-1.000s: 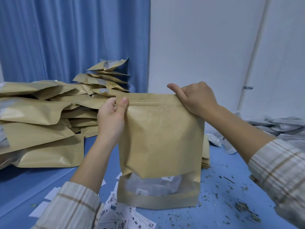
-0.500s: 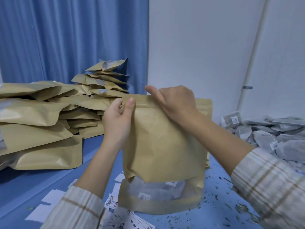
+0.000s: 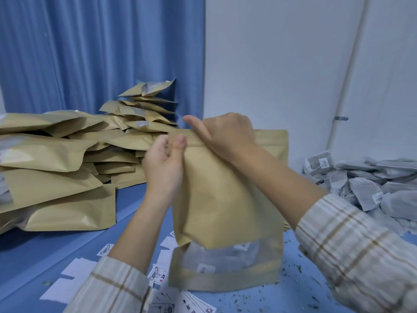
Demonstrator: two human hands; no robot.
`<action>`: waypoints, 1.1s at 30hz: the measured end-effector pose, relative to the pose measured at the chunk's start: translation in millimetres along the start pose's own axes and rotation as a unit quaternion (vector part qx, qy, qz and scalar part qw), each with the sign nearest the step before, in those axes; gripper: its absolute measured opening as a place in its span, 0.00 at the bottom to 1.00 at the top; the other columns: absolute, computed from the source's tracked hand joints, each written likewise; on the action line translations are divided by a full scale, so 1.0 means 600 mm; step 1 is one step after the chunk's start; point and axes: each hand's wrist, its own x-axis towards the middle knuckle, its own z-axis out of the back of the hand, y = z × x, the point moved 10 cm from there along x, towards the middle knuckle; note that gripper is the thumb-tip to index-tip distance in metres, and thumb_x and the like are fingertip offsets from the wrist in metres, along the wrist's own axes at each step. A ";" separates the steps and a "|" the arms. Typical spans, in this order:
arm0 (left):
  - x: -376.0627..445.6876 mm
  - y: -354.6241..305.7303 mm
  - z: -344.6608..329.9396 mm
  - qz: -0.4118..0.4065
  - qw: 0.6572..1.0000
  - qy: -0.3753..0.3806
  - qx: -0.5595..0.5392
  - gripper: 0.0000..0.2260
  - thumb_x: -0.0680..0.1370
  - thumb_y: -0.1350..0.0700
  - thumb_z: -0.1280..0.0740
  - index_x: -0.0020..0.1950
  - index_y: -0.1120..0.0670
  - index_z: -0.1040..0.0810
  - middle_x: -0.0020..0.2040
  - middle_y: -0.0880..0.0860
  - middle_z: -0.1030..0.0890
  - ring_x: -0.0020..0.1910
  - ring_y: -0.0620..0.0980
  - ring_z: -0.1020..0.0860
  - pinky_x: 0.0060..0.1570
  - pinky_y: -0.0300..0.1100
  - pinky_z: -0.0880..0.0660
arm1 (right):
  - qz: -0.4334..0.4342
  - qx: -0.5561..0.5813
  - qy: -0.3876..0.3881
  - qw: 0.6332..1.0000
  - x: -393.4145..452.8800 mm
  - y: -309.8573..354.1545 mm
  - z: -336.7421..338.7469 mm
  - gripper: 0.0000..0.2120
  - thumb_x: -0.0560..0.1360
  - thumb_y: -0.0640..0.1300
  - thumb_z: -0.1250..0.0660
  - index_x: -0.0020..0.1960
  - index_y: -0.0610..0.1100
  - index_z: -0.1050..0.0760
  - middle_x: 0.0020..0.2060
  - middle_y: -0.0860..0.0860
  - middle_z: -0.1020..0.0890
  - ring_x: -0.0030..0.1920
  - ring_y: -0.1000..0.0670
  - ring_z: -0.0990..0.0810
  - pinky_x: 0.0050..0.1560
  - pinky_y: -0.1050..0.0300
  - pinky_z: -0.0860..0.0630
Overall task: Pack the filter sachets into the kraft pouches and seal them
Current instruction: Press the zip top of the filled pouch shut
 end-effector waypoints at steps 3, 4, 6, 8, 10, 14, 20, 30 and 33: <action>0.010 -0.006 0.010 -0.013 1.000 0.004 0.005 0.17 0.80 0.54 0.36 0.40 0.68 0.29 0.31 0.54 0.31 0.31 0.47 0.36 0.29 0.35 0.40 | -0.024 -0.016 0.089 0.996 -0.010 -0.044 -0.024 0.29 0.80 0.55 0.46 0.23 0.44 0.41 0.19 0.47 0.33 0.27 0.44 0.33 0.26 0.59 0.48; 0.011 -0.008 0.009 -0.016 1.000 0.004 0.009 0.18 0.79 0.54 0.36 0.42 0.70 0.29 0.33 0.55 0.33 0.32 0.48 0.38 0.29 0.36 0.41 | -0.045 -0.011 0.097 0.994 -0.013 -0.060 -0.029 0.30 0.81 0.57 0.50 0.23 0.44 0.43 0.20 0.49 0.36 0.29 0.44 0.34 0.27 0.57 0.49; 0.014 -0.005 0.015 -0.017 1.000 -0.014 0.012 0.19 0.80 0.53 0.36 0.43 0.71 0.30 0.34 0.55 0.34 0.32 0.48 0.39 0.28 0.36 0.42 | -0.064 -0.018 0.104 0.992 -0.014 -0.081 -0.028 0.31 0.81 0.58 0.52 0.23 0.44 0.43 0.20 0.51 0.37 0.28 0.45 0.35 0.28 0.56 0.47; 0.016 0.000 0.022 -0.015 1.000 -0.021 0.018 0.18 0.79 0.53 0.36 0.43 0.70 0.30 0.32 0.53 0.34 0.31 0.47 0.39 0.29 0.37 0.42 | -0.072 -0.029 0.109 0.991 -0.019 -0.101 -0.021 0.31 0.81 0.57 0.53 0.23 0.43 0.42 0.20 0.50 0.36 0.28 0.44 0.32 0.29 0.56 0.41; 0.017 0.003 0.020 -0.015 0.999 -0.013 0.025 0.19 0.79 0.52 0.36 0.43 0.70 0.30 0.34 0.54 0.34 0.32 0.48 0.39 0.30 0.37 0.43 | -0.089 -0.037 0.117 0.988 -0.029 -0.125 -0.021 0.31 0.81 0.56 0.54 0.23 0.43 0.43 0.20 0.49 0.36 0.30 0.43 0.30 0.32 0.56 0.38; 0.018 0.005 0.013 -0.024 0.999 -0.001 0.024 0.19 0.79 0.52 0.36 0.44 0.70 0.29 0.35 0.54 0.34 0.33 0.49 0.40 0.30 0.38 0.43 | -0.132 -0.020 0.109 0.985 -0.052 -0.156 -0.014 0.31 0.81 0.56 0.51 0.23 0.43 0.45 0.19 0.49 0.37 0.28 0.44 0.32 0.31 0.56 0.40; 0.012 0.024 0.011 -0.020 1.000 -0.002 0.008 0.17 0.80 0.53 0.36 0.35 0.61 0.34 0.25 0.43 0.33 0.26 0.40 0.38 0.26 0.30 0.42 | -0.176 0.095 0.104 0.974 -0.071 -0.180 -0.029 0.28 0.80 0.59 0.49 0.25 0.44 0.38 0.22 0.51 0.31 0.28 0.50 0.31 0.32 0.55 0.36; -0.090 0.197 0.032 0.232 0.951 0.206 -0.009 0.28 0.56 0.45 0.21 0.52 0.54 0.20 0.50 0.52 0.15 0.47 0.50 0.17 0.41 0.41 0.21 | -0.340 0.579 0.377 0.637 -0.348 -0.130 -0.171 0.26 0.63 0.52 0.23 0.58 0.48 0.24 0.53 0.53 0.17 0.54 0.52 0.19 0.47 0.63 0.22; -0.150 0.244 0.035 0.325 0.915 0.239 0.019 0.29 0.60 0.40 0.22 0.53 0.57 0.20 0.49 0.53 0.15 0.49 0.51 0.17 0.49 0.43 0.23 | -0.376 0.621 0.387 0.569 -0.394 -0.105 -0.188 0.27 0.66 0.48 0.25 0.62 0.44 0.27 0.56 0.49 0.18 0.57 0.48 0.20 0.51 0.59 0.22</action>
